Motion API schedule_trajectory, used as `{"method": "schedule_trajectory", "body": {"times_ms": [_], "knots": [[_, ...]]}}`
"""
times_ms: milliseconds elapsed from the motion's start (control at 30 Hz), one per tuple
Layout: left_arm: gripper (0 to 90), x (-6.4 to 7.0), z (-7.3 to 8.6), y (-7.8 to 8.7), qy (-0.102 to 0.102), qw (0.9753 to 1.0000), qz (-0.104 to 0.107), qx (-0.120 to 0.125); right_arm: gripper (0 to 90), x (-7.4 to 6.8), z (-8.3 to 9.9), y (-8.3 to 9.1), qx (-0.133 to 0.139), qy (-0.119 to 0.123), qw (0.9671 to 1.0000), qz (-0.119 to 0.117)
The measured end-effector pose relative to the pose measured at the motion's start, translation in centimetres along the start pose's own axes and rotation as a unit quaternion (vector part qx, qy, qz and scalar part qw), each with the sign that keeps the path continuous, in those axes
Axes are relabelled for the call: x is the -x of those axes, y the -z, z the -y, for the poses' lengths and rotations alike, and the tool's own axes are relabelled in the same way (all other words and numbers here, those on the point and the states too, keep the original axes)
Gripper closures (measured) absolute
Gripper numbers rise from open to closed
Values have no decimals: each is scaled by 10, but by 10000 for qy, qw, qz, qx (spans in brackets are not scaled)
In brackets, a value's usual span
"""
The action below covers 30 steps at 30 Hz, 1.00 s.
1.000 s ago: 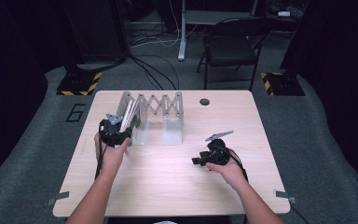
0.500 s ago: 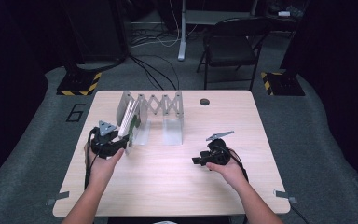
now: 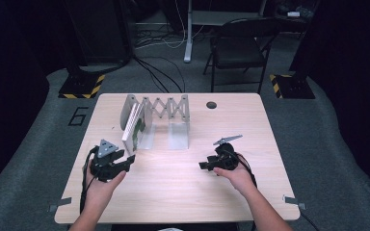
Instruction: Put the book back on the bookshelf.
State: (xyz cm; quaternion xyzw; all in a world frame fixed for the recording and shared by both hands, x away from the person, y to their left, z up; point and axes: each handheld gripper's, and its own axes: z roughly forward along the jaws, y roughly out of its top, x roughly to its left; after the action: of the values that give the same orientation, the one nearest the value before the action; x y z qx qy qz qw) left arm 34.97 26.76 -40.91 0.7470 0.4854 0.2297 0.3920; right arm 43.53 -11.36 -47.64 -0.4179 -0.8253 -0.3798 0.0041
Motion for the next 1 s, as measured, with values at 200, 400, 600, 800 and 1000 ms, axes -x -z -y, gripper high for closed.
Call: {"method": "schedule_trajectory", "body": {"times_ms": [200,400,600,800,1000], "knots": [[528,0,10,-1,131,9999,61,-38,454,0,0,0,-31,8,10000,4],[526,1,15,2,132,9998,145,10,454,-1,0,0,-10,4,10000,10],[521,3,19,3,92,9997,209,39,453,0,1,-1,-23,57,10000,8],[519,1,26,3,10,9997,228,100,452,0,1,-2,-42,68,10000,43],[519,-1,29,1,59,9997,195,107,452,0,1,-1,-44,74,10000,32]]}}
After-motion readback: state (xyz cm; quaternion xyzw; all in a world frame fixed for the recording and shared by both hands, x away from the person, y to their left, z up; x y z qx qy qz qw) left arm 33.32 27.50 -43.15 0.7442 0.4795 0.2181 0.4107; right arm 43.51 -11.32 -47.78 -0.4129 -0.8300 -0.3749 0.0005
